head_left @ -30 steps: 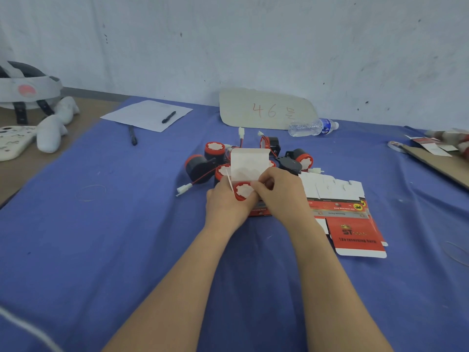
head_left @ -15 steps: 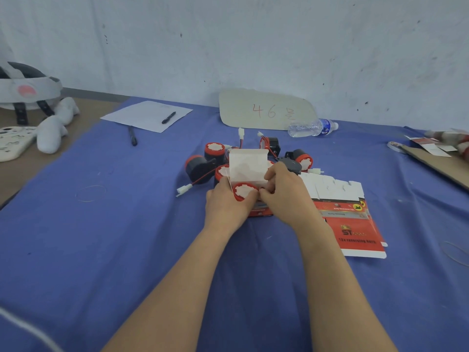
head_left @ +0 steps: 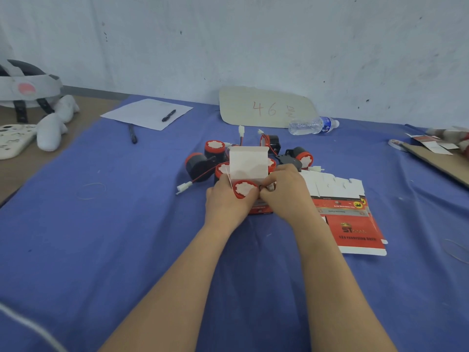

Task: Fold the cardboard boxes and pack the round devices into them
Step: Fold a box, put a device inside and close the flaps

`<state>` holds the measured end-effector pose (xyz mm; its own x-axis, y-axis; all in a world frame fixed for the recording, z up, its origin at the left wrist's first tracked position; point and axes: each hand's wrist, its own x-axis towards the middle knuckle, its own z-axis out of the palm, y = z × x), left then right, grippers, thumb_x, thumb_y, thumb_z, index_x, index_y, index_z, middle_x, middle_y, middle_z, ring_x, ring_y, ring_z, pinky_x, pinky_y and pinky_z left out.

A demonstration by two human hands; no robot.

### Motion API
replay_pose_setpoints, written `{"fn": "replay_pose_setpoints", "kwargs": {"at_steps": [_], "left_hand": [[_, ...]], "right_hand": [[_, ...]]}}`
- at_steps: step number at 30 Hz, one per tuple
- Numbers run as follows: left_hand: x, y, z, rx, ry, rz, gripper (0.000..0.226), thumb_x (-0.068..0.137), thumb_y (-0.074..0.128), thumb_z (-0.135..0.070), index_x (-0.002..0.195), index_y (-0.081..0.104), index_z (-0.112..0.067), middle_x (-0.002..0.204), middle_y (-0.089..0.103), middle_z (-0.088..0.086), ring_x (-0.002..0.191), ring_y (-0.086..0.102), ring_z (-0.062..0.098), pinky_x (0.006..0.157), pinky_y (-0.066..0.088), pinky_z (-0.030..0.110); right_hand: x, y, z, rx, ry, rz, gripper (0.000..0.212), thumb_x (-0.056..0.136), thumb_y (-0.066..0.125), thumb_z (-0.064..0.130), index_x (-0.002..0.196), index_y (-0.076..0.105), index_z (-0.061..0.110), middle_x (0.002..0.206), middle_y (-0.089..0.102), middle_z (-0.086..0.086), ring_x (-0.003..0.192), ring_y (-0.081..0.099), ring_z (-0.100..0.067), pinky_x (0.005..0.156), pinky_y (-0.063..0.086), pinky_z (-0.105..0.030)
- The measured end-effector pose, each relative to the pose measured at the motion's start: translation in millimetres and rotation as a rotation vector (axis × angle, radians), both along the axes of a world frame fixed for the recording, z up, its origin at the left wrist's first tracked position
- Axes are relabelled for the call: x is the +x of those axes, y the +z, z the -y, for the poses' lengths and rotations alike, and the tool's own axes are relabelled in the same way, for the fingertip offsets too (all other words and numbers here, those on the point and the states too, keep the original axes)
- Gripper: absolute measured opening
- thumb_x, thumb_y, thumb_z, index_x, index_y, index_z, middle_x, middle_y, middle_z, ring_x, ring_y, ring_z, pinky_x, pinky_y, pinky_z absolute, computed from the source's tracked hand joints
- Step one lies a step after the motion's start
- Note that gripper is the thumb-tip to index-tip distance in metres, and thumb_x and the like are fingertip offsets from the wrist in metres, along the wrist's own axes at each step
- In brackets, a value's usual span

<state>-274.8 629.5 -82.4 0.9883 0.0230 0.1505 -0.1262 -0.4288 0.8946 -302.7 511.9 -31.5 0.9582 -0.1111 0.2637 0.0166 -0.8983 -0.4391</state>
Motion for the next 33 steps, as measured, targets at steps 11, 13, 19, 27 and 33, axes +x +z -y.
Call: {"fn": "replay_pose_setpoints", "kwargs": {"at_steps": [11,13,19,27,33], "left_hand": [[-0.8,-0.7,1.1,-0.004,0.019,0.012,0.051,0.081,0.065,-0.043,0.126,0.048,-0.024,0.123,0.059,-0.001,0.12,0.048,0.025,0.096,0.047,0.039],[-0.7,-0.7,1.6,-0.001,0.024,0.0,0.054,0.081,0.065,-0.044,0.128,0.047,-0.024,0.125,0.058,-0.001,0.121,0.047,0.024,0.097,0.046,0.039],[-1.9,-0.1,1.5,0.012,0.03,-0.004,0.059,0.081,0.064,-0.046,0.132,0.046,-0.023,0.127,0.057,0.0,0.122,0.045,0.024,0.099,0.045,0.043],[-6.4,5.1,2.0,0.214,0.132,0.045,0.061,0.08,0.065,-0.053,0.127,0.047,-0.019,0.121,0.039,0.004,0.108,0.05,0.026,0.09,0.046,0.039],[-11.4,7.5,4.4,-0.03,0.07,0.261,0.04,0.086,0.066,-0.04,0.113,0.045,-0.021,0.108,0.051,-0.009,0.09,0.052,0.011,0.07,0.042,0.025]], "right_hand": [[2.3,-0.3,0.1,0.034,-0.012,0.005,0.034,0.086,0.061,0.011,0.119,0.054,0.011,0.119,0.054,-0.009,0.101,0.056,-0.024,0.082,0.044,-0.03],[3.4,-0.3,-1.0,-0.005,-0.034,0.004,0.022,0.087,0.059,0.011,0.109,0.065,0.01,0.113,0.062,-0.007,0.098,0.058,-0.023,0.08,0.045,-0.028],[6.9,-2.2,-6.1,-0.126,-0.114,0.051,0.028,0.096,0.047,0.023,0.121,0.06,0.02,0.114,0.065,-0.003,0.108,0.053,-0.023,0.091,0.041,-0.036],[9.6,-6.2,-15.8,-0.276,-0.17,-0.073,0.029,0.091,0.039,0.014,0.109,0.062,0.013,0.112,0.051,-0.006,0.099,0.037,-0.023,0.087,0.032,-0.036],[11.5,-16.6,-7.8,-0.101,-0.14,-0.11,0.032,0.094,0.039,0.018,0.115,0.064,0.013,0.134,0.033,-0.01,0.118,0.033,-0.028,0.096,0.03,-0.033]]}}
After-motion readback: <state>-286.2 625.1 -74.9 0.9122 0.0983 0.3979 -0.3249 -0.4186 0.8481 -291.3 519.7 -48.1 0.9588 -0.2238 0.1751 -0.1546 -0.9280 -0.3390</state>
